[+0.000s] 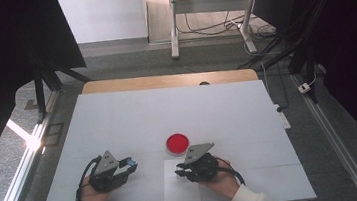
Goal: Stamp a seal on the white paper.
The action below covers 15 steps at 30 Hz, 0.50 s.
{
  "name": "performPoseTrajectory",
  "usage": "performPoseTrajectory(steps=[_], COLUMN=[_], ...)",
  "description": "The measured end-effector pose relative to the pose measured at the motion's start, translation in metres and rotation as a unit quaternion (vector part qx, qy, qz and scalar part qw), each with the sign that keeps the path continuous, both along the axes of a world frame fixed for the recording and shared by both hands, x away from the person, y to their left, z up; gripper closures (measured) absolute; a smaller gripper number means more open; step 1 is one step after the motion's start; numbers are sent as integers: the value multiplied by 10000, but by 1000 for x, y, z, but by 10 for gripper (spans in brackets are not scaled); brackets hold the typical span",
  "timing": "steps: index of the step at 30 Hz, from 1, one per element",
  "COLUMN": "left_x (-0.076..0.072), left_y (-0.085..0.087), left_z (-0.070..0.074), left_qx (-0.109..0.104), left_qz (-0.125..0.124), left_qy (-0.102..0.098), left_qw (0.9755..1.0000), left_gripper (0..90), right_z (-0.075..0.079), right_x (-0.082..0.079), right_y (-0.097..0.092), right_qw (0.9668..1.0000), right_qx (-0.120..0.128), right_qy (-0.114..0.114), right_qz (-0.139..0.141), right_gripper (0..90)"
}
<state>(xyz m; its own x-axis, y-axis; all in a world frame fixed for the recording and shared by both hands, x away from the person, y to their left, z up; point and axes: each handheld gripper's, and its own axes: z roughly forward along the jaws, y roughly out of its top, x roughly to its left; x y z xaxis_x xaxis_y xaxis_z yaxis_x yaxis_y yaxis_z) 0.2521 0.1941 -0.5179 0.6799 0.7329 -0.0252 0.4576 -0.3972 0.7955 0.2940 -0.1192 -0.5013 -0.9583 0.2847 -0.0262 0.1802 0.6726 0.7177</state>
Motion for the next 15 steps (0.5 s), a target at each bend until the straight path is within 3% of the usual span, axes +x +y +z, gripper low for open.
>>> performPoseTrajectory(steps=[15], left_x=[-1], left_y=[-1], left_z=[0], left_qx=[12], left_qz=[-1], left_qy=[-5], left_qw=[10000], left_gripper=[644], right_z=[-3], right_x=[-2], right_y=[2], right_qw=[9999], right_qx=[-71], right_qy=[-83], right_qz=[16], right_gripper=[753])
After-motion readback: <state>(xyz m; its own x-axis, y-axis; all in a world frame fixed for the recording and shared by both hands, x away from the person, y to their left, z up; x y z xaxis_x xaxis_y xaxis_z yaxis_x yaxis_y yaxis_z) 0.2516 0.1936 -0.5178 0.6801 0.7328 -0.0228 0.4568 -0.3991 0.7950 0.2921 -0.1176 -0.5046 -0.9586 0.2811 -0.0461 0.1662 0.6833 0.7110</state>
